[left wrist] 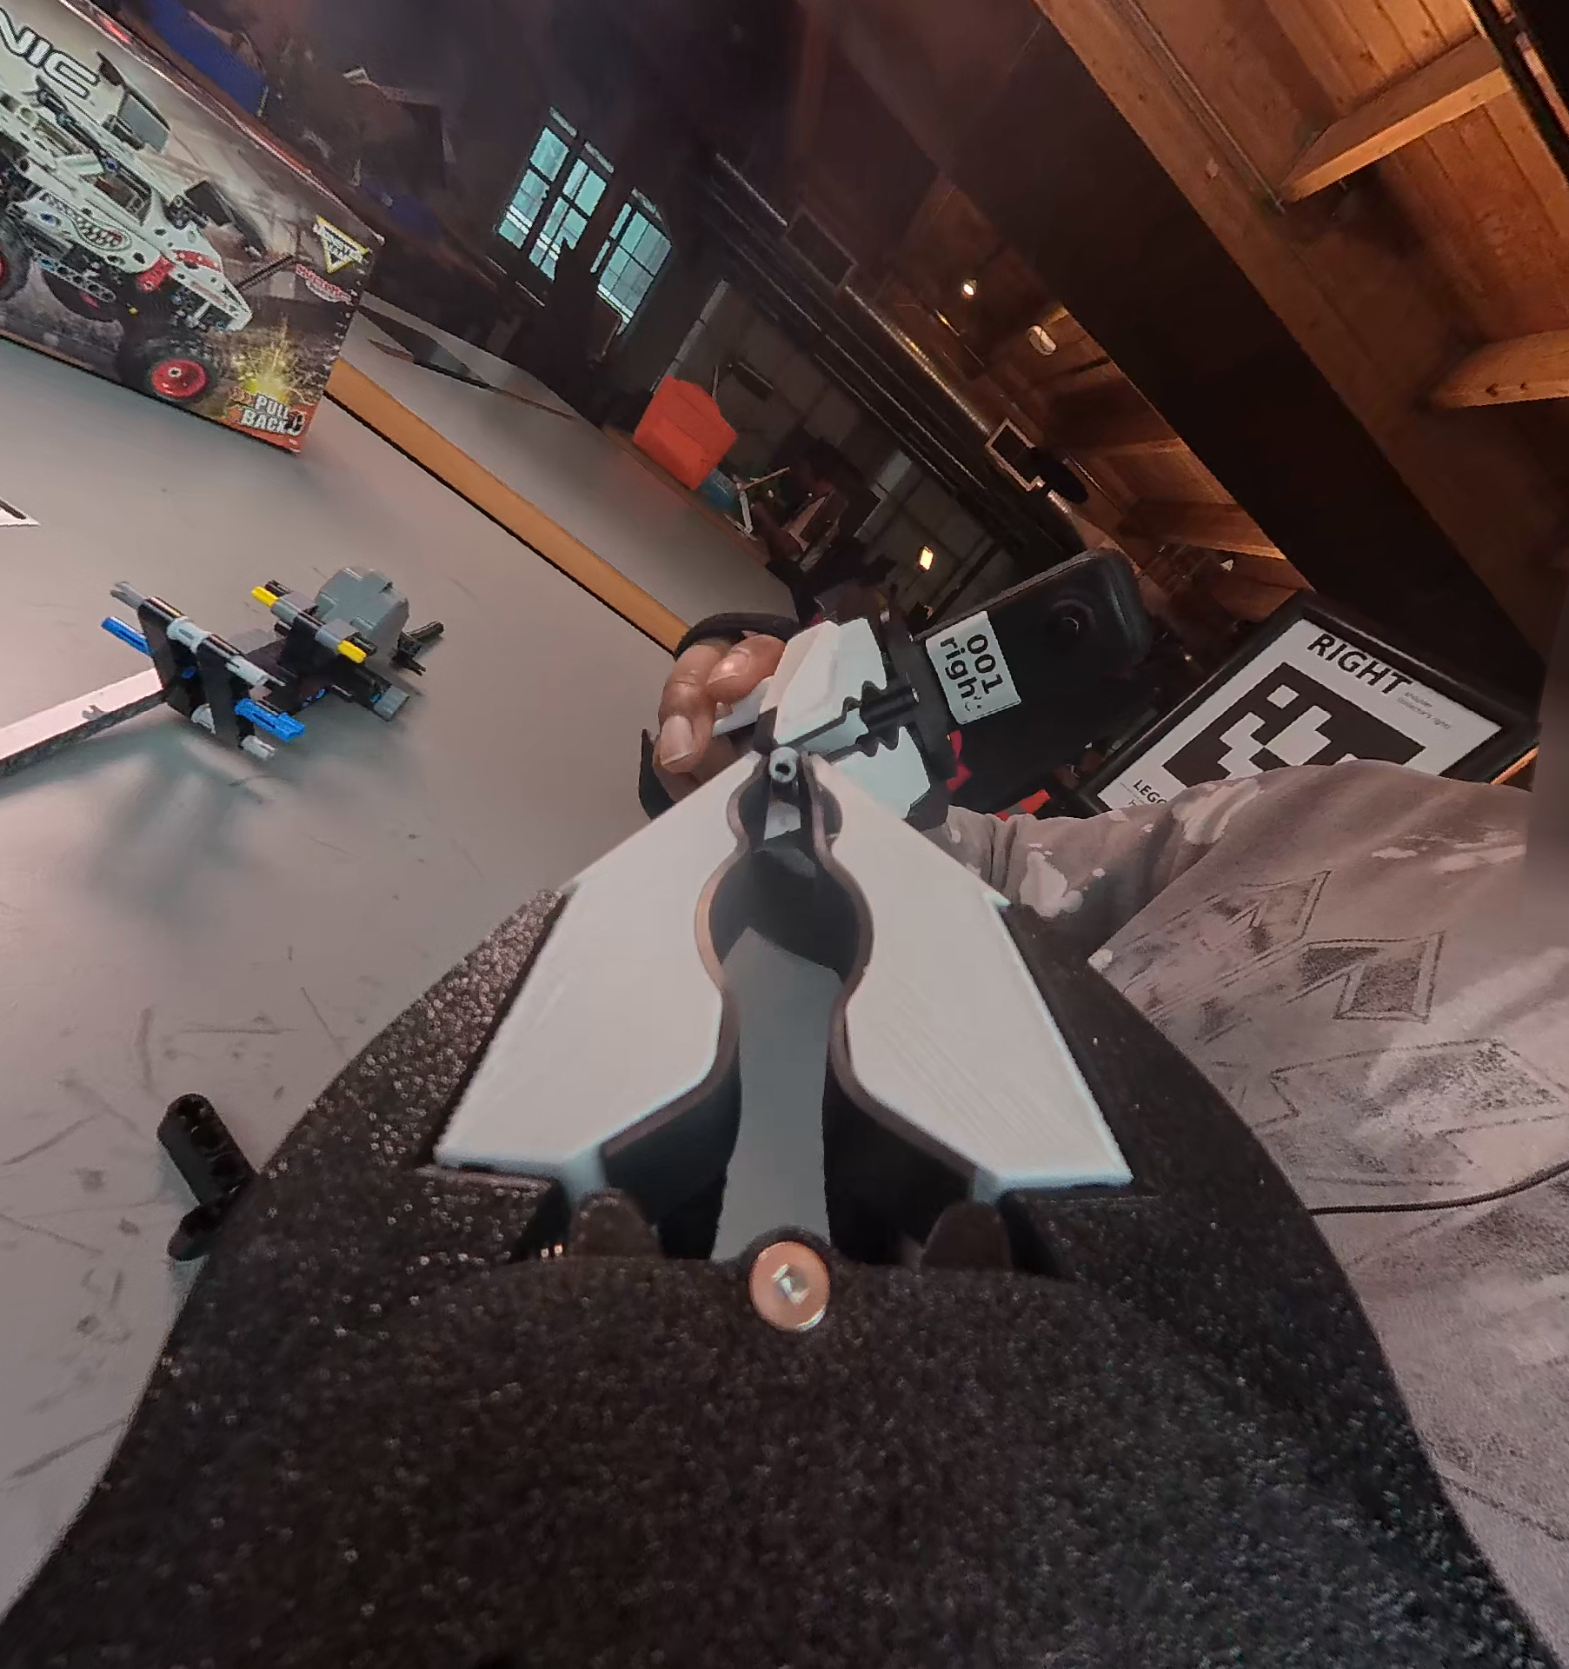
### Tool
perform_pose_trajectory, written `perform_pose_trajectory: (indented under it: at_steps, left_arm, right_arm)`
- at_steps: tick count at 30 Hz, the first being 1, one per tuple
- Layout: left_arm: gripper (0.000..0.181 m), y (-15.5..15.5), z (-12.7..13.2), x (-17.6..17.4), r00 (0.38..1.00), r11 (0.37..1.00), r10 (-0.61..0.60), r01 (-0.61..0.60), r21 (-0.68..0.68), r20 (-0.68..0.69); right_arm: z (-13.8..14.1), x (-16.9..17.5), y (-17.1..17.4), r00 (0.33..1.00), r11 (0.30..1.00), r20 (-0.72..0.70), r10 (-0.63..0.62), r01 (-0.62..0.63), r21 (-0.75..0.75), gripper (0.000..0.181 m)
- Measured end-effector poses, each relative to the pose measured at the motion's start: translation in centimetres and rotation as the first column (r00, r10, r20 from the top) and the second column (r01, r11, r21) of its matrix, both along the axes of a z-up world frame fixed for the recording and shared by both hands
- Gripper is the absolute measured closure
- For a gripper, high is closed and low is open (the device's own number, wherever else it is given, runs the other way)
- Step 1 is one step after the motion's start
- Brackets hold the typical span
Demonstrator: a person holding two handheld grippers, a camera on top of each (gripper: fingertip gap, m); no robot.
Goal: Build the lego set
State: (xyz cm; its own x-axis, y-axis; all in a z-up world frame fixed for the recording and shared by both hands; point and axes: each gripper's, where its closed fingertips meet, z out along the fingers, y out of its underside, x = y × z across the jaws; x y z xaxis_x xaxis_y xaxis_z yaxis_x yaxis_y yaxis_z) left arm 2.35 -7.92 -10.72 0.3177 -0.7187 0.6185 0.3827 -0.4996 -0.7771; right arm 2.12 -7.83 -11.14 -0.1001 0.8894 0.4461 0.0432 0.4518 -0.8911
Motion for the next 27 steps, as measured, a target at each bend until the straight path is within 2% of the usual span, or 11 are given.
perform_pose_trajectory:
  at_steps: [3,6,9,16,27]
  left_arm:
    - [0.173,0.1,-0.5,0.1,0.999,1.0,0.005,-0.005,-0.001,-0.039]
    - [0.171,0.2,-1.6,0.2,0.982,0.998,0.042,-0.033,0.054,-0.184]
    - [0.168,0.3,-2.7,0.2,0.936,0.99,0.093,-0.052,0.13,-0.339]
    - [0.166,-0.1,-4.5,0.2,0.85,0.98,0.108,-0.003,0.2,-0.516]
    - [0.173,-0.6,-6.1,0.4,0.766,0.972,0.095,0.066,0.224,-0.636]
  right_arm:
    - [-0.4,0.2,0.1,1.0,1.0,0.027,0.012,-0.011,-0.022,0.177]
    - [-1.5,0.4,0.1,0.996,0.998,0.076,0.041,-0.036,-0.056,0.177]
    - [-2.4,0.5,0.1,0.992,0.995,0.111,0.057,-0.048,-0.083,0.177]
    - [-3.4,0.6,-0.2,0.984,0.989,0.154,0.094,-0.074,-0.131,0.177]
    - [-5.1,1.0,-0.6,0.959,0.98,0.241,0.149,-0.11,-0.168,0.177]
